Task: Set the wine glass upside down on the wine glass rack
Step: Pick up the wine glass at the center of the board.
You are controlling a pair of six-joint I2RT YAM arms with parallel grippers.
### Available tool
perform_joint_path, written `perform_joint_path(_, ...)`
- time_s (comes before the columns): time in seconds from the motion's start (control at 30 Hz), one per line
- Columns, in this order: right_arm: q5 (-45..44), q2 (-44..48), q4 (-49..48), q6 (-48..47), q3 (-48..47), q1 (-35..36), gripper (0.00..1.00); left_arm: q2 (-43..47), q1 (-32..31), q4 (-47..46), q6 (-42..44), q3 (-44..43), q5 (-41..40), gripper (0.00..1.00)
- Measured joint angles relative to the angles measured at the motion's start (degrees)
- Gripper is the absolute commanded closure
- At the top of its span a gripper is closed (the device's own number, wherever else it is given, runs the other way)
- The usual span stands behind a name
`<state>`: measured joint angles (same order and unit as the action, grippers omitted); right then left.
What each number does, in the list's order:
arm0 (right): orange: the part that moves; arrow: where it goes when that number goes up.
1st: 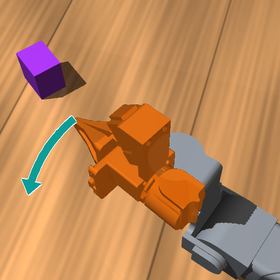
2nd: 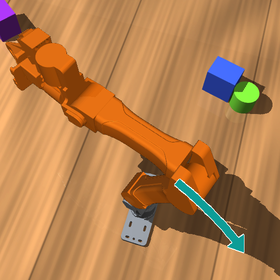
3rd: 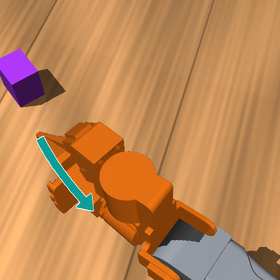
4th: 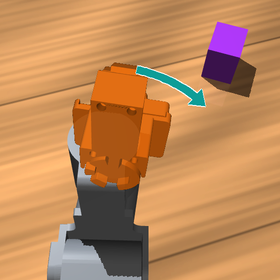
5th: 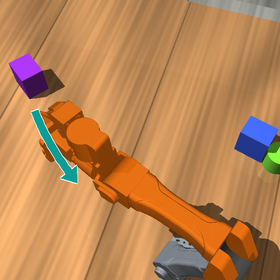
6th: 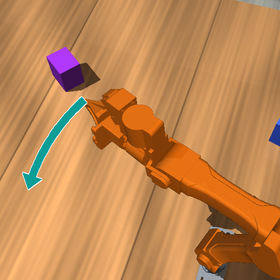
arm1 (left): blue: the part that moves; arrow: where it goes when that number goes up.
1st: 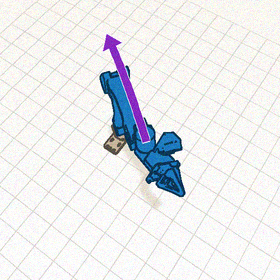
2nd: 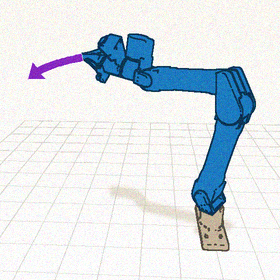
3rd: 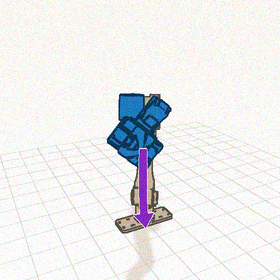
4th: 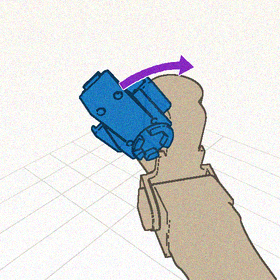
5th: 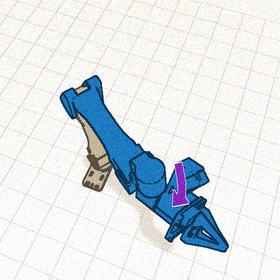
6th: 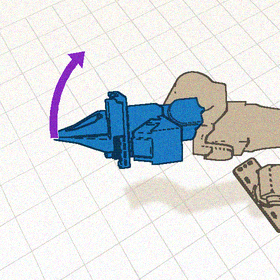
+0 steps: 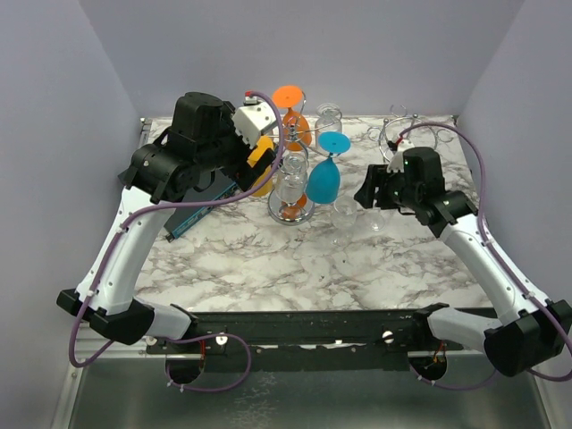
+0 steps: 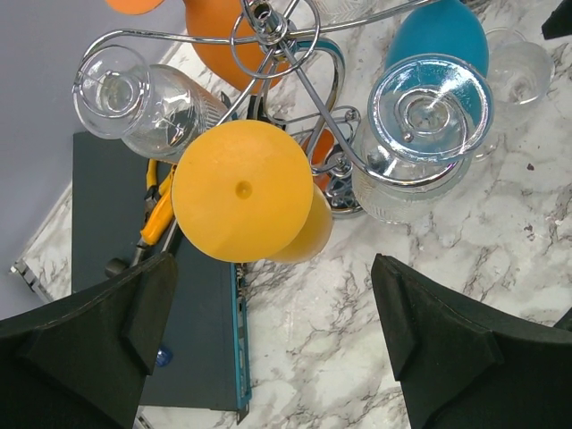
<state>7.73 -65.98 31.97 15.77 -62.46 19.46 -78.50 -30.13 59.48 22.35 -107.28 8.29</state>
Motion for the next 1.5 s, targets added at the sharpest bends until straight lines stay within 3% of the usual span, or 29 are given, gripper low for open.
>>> perform_joint_path(0.53,-1.07,-4.74,-1.03,2.67,2.95,3.96,0.44,0.5,0.0,1.2,-0.59,0.0,1.88,0.01)
perform_joint_path(0.73,-1.49,-7.39,-2.01,2.19,2.95,4.61,0.57,1.2,0.0,1.64,-0.92,0.13,3.21,0.01)
perform_joint_path(0.9,-1.46,-7.54,-2.34,1.38,2.97,4.85,0.85,1.88,0.0,2.03,-0.94,0.28,4.26,0.01)
perform_joint_path(1.07,-2.91,-6.1,-0.61,0.09,4.46,4.76,1.0,1.9,0.0,2.25,-1.11,0.28,5.16,0.01)
perform_joint_path(1.33,-3.85,0.98,7.41,-0.81,5.16,4.94,1.0,1.95,0.0,2.51,-2.05,0.28,7.98,0.01)
perform_joint_path(1.5,-4.04,5.11,13.73,-1.84,0.2,4.94,1.0,2.51,0.0,2.54,-4.04,0.72,11.17,0.01)
